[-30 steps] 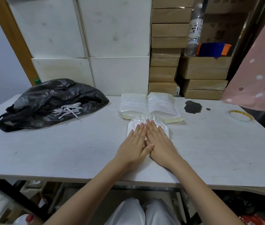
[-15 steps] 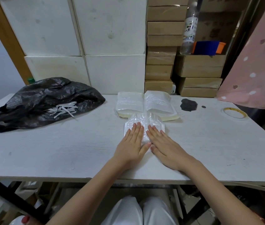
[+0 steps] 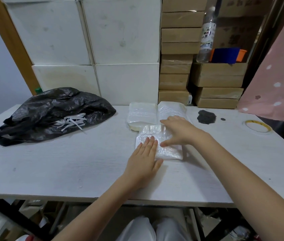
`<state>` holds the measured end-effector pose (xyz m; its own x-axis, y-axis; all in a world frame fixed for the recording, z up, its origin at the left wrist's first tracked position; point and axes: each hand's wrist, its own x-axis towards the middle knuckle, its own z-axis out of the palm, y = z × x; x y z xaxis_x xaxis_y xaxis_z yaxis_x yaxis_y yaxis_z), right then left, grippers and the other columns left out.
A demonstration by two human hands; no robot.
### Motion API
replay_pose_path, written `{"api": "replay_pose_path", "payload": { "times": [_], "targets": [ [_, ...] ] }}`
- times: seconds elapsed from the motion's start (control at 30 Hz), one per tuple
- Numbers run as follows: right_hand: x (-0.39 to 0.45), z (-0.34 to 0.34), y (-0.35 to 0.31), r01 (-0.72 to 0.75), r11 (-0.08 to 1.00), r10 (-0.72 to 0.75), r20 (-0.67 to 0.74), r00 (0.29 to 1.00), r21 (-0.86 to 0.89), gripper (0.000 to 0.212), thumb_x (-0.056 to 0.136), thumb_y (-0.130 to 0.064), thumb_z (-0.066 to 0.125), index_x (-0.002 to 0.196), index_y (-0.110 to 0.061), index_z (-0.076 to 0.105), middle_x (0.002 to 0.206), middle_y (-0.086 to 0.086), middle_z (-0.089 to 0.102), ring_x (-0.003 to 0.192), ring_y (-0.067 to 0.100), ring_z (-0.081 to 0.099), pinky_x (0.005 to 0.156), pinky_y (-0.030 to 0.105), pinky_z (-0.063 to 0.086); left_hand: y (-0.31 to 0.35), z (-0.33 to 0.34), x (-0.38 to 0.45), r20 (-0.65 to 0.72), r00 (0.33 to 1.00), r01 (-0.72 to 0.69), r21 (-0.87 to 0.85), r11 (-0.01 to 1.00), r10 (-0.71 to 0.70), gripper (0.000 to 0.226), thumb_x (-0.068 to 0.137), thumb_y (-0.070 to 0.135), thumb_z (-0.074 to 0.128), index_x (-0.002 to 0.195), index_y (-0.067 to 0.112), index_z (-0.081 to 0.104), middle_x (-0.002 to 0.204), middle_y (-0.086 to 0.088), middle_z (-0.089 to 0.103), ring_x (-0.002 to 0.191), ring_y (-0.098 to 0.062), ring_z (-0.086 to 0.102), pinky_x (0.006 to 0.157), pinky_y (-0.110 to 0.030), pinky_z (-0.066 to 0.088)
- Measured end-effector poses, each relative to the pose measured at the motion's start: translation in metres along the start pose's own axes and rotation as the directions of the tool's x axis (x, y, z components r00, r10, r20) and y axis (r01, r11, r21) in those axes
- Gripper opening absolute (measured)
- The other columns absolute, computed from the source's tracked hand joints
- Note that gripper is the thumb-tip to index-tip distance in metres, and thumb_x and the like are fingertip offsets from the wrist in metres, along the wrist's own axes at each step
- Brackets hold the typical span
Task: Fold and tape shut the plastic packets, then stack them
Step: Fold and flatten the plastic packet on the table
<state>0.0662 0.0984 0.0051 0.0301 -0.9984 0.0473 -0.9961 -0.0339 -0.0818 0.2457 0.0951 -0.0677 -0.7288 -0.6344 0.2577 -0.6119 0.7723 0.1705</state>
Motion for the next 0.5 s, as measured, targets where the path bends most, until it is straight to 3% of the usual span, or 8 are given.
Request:
{"api": "replay_pose_path", "payload": {
  "times": [0.03,0.07,0.13,0.2,0.23,0.33,0.4,0.5],
  "targets": [
    [0.0,0.001,0.0,0.02,1.0,-0.02,-0.007,1.0,-0.004,0.085,0.071,-0.054,0.071,0.14,-0.018,0.035,0.123,0.004,0.044,0.118,0.023,0.04,0.092,0.03,0.031,0.0,-0.007,0.004,-0.079,0.997,-0.01,0.031,0.999,0.012,0.066,0.089,0.046,0.031,0.133,0.0,0.047,0.145,-0.019,0.039,0.132,-0.031,0.043,0.105,-0.039,0.041],
    [0.0,0.001,-0.001,0.043,0.999,-0.043,-0.025,0.999,-0.003,0.081,0.07,-0.052,0.072,0.136,-0.018,0.038,0.118,0.004,0.042,0.112,0.023,0.042,0.084,0.028,0.031,-0.002,-0.013,0.011,-0.138,0.99,-0.012,0.045,0.999,0.018,0.055,0.081,0.038,0.047,0.121,0.001,0.059,0.132,-0.021,0.053,0.119,-0.035,0.055,0.091,-0.041,0.049],
    [-0.001,0.001,-0.004,0.075,0.997,-0.077,-0.075,0.994,-0.023,0.069,0.069,-0.048,0.074,0.123,-0.016,0.045,0.108,0.002,0.039,0.1,0.023,0.046,0.073,0.027,0.028,-0.008,-0.032,0.029,-0.191,0.981,-0.003,0.047,0.999,0.012,0.06,0.076,0.03,0.066,0.127,0.003,0.052,0.139,-0.019,0.047,0.127,-0.036,0.046,0.1,-0.042,0.04],
    [-0.002,-0.002,-0.006,0.083,0.995,-0.087,-0.086,0.992,-0.053,0.063,0.069,-0.048,0.074,0.114,-0.014,0.046,0.099,0.0,0.036,0.089,0.023,0.047,0.067,0.029,0.028,-0.014,-0.047,0.05,-0.059,0.998,-0.005,0.113,0.994,0.012,0.078,0.079,0.035,0.067,0.142,0.007,0.031,0.152,-0.012,0.027,0.143,-0.028,0.02,0.114,-0.037,0.015],
    [-0.003,-0.003,-0.007,0.085,0.995,-0.09,-0.087,0.992,-0.061,0.062,0.069,-0.047,0.074,0.112,-0.013,0.046,0.098,0.0,0.036,0.084,0.022,0.046,0.066,0.03,0.028,-0.017,-0.052,0.061,0.004,1.0,-0.027,0.143,0.989,0.026,0.078,0.08,0.038,0.067,0.142,0.01,0.03,0.15,-0.009,0.03,0.142,-0.025,0.02,0.114,-0.035,0.011],
    [-0.005,-0.006,-0.006,0.103,0.99,-0.114,-0.113,0.987,-0.094,0.058,0.071,-0.047,0.073,0.114,-0.016,0.051,0.107,0.001,0.045,0.084,0.021,0.048,0.064,0.03,0.029,-0.014,-0.061,0.075,0.122,0.992,-0.049,0.141,0.989,0.032,0.051,0.081,0.039,0.065,0.125,0.019,0.051,0.116,-0.003,0.062,0.114,-0.023,0.053,0.092,-0.029,0.034],
    [-0.01,-0.004,-0.004,0.101,0.989,-0.116,-0.144,0.983,-0.109,0.053,0.074,-0.046,0.069,0.115,-0.018,0.052,0.113,0.0,0.053,0.096,0.023,0.055,0.066,0.031,0.034,-0.013,-0.063,0.076,0.126,0.992,-0.022,0.133,0.991,0.005,0.038,0.084,0.033,0.061,0.12,0.023,0.056,0.106,-0.001,0.066,0.104,-0.023,0.057,0.075,-0.03,0.039],
    [-0.021,0.008,-0.002,0.102,0.984,-0.14,-0.274,0.951,-0.149,0.04,0.079,-0.034,0.065,0.115,-0.02,0.055,0.105,-0.001,0.064,0.097,0.025,0.06,0.067,0.032,0.041,-0.015,-0.055,0.062,-0.06,0.992,-0.096,0.228,0.969,0.113,0.037,0.084,0.023,0.06,0.121,0.027,0.058,0.102,0.001,0.068,0.096,-0.022,0.062,0.064,-0.027,0.039]
  ]
}}
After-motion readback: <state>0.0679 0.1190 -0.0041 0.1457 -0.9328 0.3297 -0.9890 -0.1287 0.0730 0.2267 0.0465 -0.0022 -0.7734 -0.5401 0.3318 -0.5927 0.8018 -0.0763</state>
